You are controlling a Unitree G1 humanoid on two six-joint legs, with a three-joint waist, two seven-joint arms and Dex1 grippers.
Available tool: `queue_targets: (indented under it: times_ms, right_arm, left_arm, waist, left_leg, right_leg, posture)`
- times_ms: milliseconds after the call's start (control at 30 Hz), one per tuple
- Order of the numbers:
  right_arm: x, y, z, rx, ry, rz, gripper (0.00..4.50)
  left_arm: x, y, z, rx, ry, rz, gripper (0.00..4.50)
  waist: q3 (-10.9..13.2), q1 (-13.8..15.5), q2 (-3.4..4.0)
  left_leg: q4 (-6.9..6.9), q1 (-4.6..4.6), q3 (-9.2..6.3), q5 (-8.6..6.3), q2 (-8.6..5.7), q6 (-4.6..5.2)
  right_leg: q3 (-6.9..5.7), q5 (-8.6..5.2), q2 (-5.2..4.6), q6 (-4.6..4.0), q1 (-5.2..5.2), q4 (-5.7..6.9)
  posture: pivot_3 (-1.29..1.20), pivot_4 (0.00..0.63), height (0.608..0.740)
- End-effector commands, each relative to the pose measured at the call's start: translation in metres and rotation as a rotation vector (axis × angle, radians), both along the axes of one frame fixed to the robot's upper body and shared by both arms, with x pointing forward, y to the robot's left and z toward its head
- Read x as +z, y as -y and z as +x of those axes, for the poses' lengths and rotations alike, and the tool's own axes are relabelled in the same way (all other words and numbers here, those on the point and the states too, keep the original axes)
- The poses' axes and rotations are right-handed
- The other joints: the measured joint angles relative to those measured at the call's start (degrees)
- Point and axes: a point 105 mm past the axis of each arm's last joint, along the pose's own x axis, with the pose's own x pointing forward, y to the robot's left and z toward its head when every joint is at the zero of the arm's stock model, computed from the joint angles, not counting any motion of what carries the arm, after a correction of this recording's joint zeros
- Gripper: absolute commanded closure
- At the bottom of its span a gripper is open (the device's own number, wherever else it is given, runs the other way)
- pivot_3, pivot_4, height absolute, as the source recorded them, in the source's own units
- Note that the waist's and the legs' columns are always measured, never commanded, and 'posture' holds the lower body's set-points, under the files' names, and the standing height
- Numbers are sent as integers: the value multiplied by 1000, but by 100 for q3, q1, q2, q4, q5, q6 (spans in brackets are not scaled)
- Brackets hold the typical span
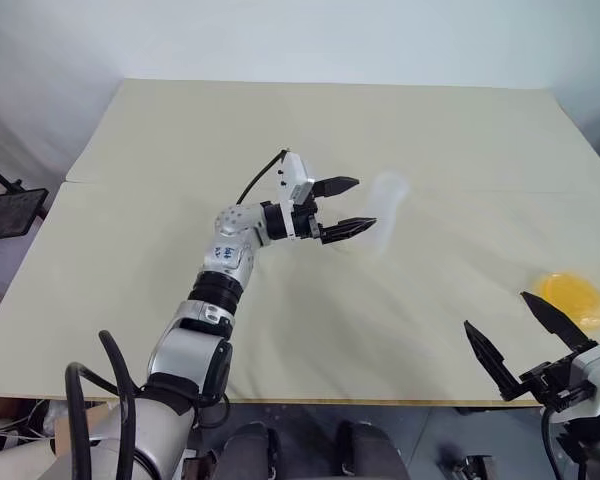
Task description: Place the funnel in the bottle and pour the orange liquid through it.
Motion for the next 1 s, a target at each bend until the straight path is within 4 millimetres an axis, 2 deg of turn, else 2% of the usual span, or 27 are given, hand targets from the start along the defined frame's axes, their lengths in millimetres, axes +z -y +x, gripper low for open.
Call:
queue_targets:
  times_ms: [33,200,300,400,500,600,667,800,900,1000]
  right_arm:
    - [2,-4,3,41,7,0,0]
    - [4,-6,6,77,5,-10,0]
    - [11,-16,17,168,15,-30,0]
    - [17,-25,24,256,11,-28,0]
    - [22,-39,32,390,-15,-48,0]
    - [26,-47,40,475,-20,-71,0]
    - [28,-54,46,527,-26,-81,0]
    - [35,-64,56,603,-13,-94,0]
    - [34,-69,60,642,-18,-105,0]
    - [33,-70,63,651,-25,-106,0]
  left_arm:
    - [7,-3,-4,23,26,-33,68]
    - [-3,-34,-11,70,3,-61,68]
    - [-3,-71,-23,160,39,-118,68]
    - [-6,-96,-34,244,57,-115,68]
    - [-17,-129,-48,393,80,-80,68]
    - [-20,-164,-60,578,55,-140,68]
    - [-31,-193,-71,737,19,-147,68]
    - [-59,-235,-107,933,-57,-89,68]
    - [-73,-253,-128,1027,-105,-50,68]
    - [-78,-250,-134,1015,-142,-46,68]
  waist:
    - [0,-5,0]
    - [-1,-22,1]
    - [-1,-50,2]
    - [-1,-87,2]
    - [-1,-46,3]
    - [-1,-28,2]
    - [-1,-31,1]
    - [-2,-32,0]
    - [-1,-6,-2]
    - [-1,19,-2]
  left_leg:
    - [0,0,1,0,0,0]
    - [0,4,-1,0,6,-1]
    - [0,8,0,1,11,-3]
    - [2,10,-2,1,26,-3]
    - [5,11,-12,1,26,-3]
    - [5,15,-15,0,17,0]
    - [7,15,-25,0,14,2]
    - [6,14,-34,0,12,4]
    - [3,12,-36,-2,7,6]
    - [4,10,-47,0,-3,11]
  right_leg:
    - [0,0,0,0,0,0]
    - [2,0,2,0,-2,9]
    - [4,0,4,-1,-2,13]
    - [10,0,-3,-1,-2,17]
    - [5,0,-10,-1,3,21]
    - [7,0,-22,0,9,20]
    - [2,0,-29,0,15,19]
    - [-11,1,-40,0,20,17]
    - [-14,1,-53,0,21,15]
    - [-18,0,-68,0,27,14]
  posture:
    - [0,150,740]
    - [0,150,740]
    - [0,150,740]
    - [0,150,740]
    - [0,150,740]
    - [0,150,740]
    - [0,150,740]
    - [0,150,740]
    - [0,150,740]
    - [0,150,740]
